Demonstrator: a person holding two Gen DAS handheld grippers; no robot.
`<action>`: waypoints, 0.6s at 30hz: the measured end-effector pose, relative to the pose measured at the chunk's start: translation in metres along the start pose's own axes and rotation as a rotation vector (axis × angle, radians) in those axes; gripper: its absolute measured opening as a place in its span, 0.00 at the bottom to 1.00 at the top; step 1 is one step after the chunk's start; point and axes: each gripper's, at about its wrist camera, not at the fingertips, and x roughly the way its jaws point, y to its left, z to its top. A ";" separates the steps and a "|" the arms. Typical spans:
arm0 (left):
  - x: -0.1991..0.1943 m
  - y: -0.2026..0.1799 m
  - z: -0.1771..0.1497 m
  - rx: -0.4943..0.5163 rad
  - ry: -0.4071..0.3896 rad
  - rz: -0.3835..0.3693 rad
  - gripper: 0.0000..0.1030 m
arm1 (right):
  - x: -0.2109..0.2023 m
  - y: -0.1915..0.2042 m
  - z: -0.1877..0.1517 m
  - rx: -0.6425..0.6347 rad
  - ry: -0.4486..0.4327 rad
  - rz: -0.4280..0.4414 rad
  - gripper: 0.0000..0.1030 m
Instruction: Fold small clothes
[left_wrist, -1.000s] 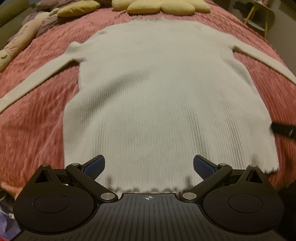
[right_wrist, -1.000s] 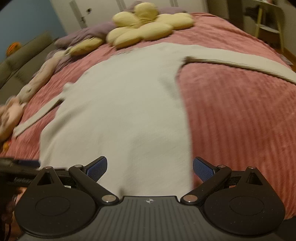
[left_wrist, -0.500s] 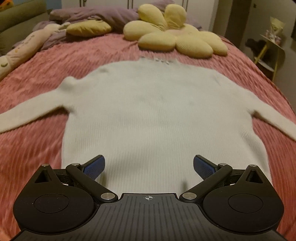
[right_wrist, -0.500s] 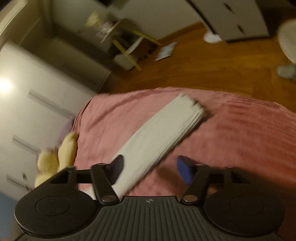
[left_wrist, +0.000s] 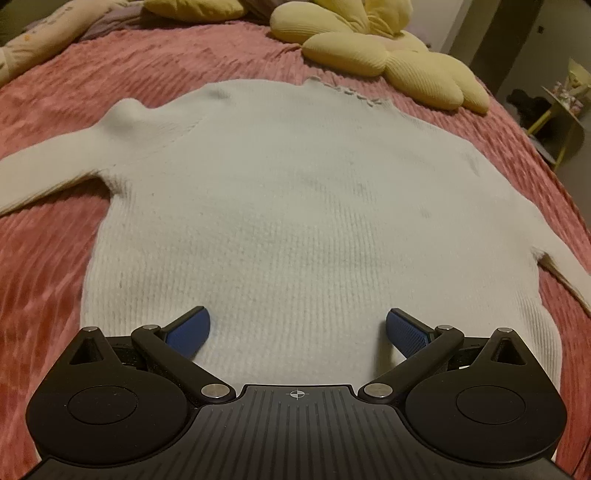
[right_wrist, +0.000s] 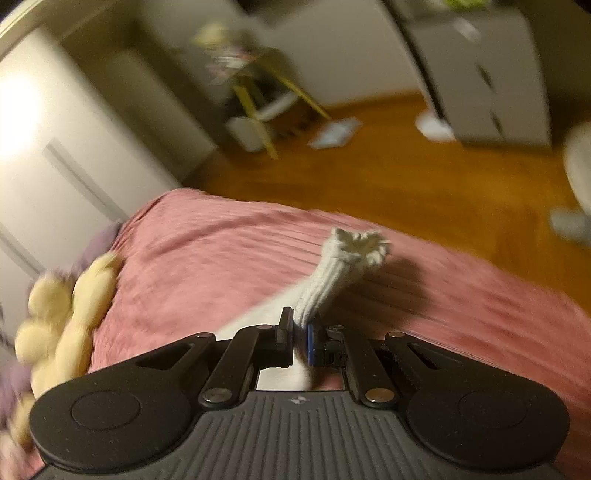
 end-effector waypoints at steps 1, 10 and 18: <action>0.000 0.001 0.000 0.011 0.004 -0.011 1.00 | -0.001 0.015 -0.001 -0.050 -0.013 0.015 0.06; -0.013 0.016 0.014 -0.020 -0.048 -0.087 1.00 | -0.021 0.191 -0.087 -0.556 0.025 0.320 0.06; -0.010 -0.003 0.052 -0.008 -0.050 -0.301 1.00 | -0.019 0.269 -0.211 -0.902 0.229 0.457 0.19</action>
